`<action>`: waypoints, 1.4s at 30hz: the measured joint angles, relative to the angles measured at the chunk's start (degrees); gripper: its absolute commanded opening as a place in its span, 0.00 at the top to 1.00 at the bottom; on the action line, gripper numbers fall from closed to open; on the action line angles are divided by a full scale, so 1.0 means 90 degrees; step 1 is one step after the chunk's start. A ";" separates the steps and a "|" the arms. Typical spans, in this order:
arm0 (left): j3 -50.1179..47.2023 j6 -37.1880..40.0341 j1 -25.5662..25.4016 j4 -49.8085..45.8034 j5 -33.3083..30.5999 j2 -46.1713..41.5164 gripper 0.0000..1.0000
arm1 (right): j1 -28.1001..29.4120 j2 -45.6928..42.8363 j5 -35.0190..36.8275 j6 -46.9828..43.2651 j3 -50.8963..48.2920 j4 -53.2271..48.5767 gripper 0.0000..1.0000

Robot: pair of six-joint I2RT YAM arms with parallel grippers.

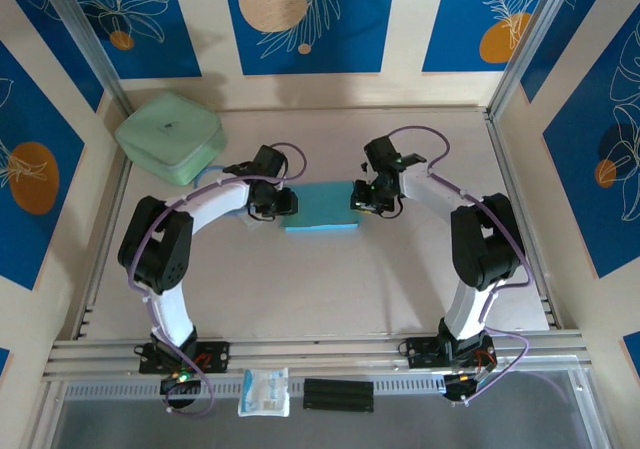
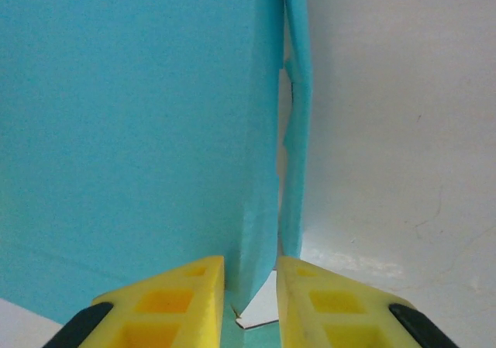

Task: Fold the paper box

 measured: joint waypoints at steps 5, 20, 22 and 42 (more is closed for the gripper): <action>-0.0121 -0.0012 0.0000 0.0066 0.0015 0.0002 0.62 | 0.0083 0.0073 0.0182 -0.0044 0.0000 -0.0058 0.74; -0.0039 0.0039 0.0005 -0.0197 -0.0534 -0.0260 0.39 | 0.0007 -0.0255 0.0391 -0.0063 0.0410 -0.0379 0.44; -0.0002 0.0102 0.0010 -0.0204 -0.0559 -0.0260 0.38 | -0.0024 -0.0245 0.0364 -0.0063 0.0415 -0.0381 0.43; -0.0500 0.0107 0.0024 0.0510 -0.0124 0.0095 0.60 | -0.0058 0.0478 0.0148 -0.0083 -0.0170 0.0131 0.60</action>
